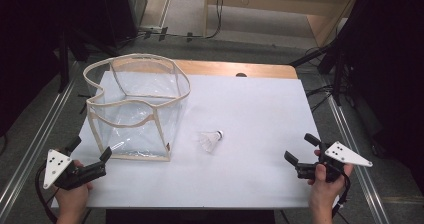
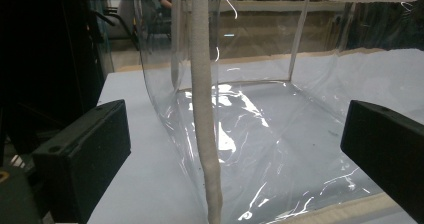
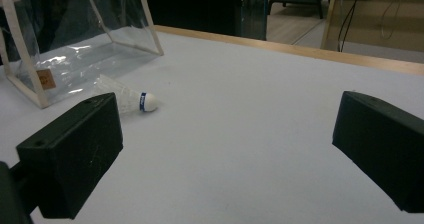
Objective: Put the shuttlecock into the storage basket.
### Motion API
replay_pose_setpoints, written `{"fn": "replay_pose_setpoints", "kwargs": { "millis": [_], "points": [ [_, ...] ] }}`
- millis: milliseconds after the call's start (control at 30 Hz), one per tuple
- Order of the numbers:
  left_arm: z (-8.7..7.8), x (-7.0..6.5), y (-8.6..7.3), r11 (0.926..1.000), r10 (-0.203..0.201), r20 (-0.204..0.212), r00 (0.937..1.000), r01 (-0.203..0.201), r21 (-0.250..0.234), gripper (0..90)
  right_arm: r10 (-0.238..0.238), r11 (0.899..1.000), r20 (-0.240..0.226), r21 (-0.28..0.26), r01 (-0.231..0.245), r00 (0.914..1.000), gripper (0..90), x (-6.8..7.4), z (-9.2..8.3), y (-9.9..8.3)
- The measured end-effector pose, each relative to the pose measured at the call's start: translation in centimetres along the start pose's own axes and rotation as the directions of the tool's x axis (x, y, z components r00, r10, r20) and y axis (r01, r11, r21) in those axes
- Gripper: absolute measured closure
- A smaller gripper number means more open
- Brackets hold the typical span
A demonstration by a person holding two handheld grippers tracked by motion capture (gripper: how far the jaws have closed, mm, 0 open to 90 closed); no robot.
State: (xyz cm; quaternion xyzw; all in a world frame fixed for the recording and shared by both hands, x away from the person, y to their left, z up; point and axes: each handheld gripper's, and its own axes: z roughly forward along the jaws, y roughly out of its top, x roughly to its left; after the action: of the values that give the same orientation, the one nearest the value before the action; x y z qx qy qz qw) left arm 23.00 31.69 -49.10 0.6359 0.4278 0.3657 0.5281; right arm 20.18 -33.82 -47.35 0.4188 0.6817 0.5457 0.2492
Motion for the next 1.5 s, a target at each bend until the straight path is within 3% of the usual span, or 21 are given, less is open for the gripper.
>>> {"fn": "replay_pose_setpoints", "kwargs": {
  "millis": [467,700,1000,1033,1067,1100,1300,1433,1500],
  "points": [
    [0.1,-0.2,0.0,0.9998,0.017,-0.002,0.9999,-0.017,0.005,0.3,-0.070,0.994,-0.057,0.077,0.074,0.9959,0.0,2.4,2.6,2.8],
    [0.1,-0.3,0.0,0.9997,0.021,-0.001,0.9998,-0.021,0.007,0.3,-0.098,0.990,-0.124,0.090,0.109,0.9875,0.0,3.7,4.6,4.0],
    [0.1,-0.3,0.0,0.9995,0.028,-0.002,0.9996,-0.028,0.011,0.3,-0.128,0.982,-0.212,0.108,0.154,0.9687,0.0,5.3,7.1,5.2],
    [0.1,-0.3,0.0,0.9994,0.031,-0.002,0.9995,-0.031,0.013,0.3,-0.128,0.980,-0.227,0.119,0.158,0.9655,3.6,5.6,7.4,5.3],
    [0.1,-0.3,0.0,0.9994,0.032,-0.001,0.9995,-0.032,0.013,0.3,-0.132,0.980,-0.221,0.118,0.161,0.9662,13.4,5.7,7.6,5.4],
    [0.1,-0.3,0.0,0.9994,0.032,0.000,0.9995,-0.032,0.013,0.3,-0.132,0.979,-0.211,0.128,0.161,0.9686,16.0,5.9,7.9,5.5],
    [0.1,-0.3,0.0,0.9996,0.025,0.002,0.9997,-0.025,0.010,0.3,-0.142,0.968,-0.255,0.168,0.189,0.9565,17.4,6.9,9.8,5.8],
    [0.1,-0.2,0.0,0.9996,0.025,0.003,0.9997,-0.025,0.010,0.3,-0.144,0.958,-0.281,0.203,0.205,0.9490,28.3,7.6,11.0,6.1],
    [0.1,-0.2,0.0,0.9996,0.025,0.003,0.9997,-0.025,0.010,0.3,-0.155,0.948,-0.293,0.225,0.226,0.9434,34.8,7.9,11.7,6.2]
  ]
}}
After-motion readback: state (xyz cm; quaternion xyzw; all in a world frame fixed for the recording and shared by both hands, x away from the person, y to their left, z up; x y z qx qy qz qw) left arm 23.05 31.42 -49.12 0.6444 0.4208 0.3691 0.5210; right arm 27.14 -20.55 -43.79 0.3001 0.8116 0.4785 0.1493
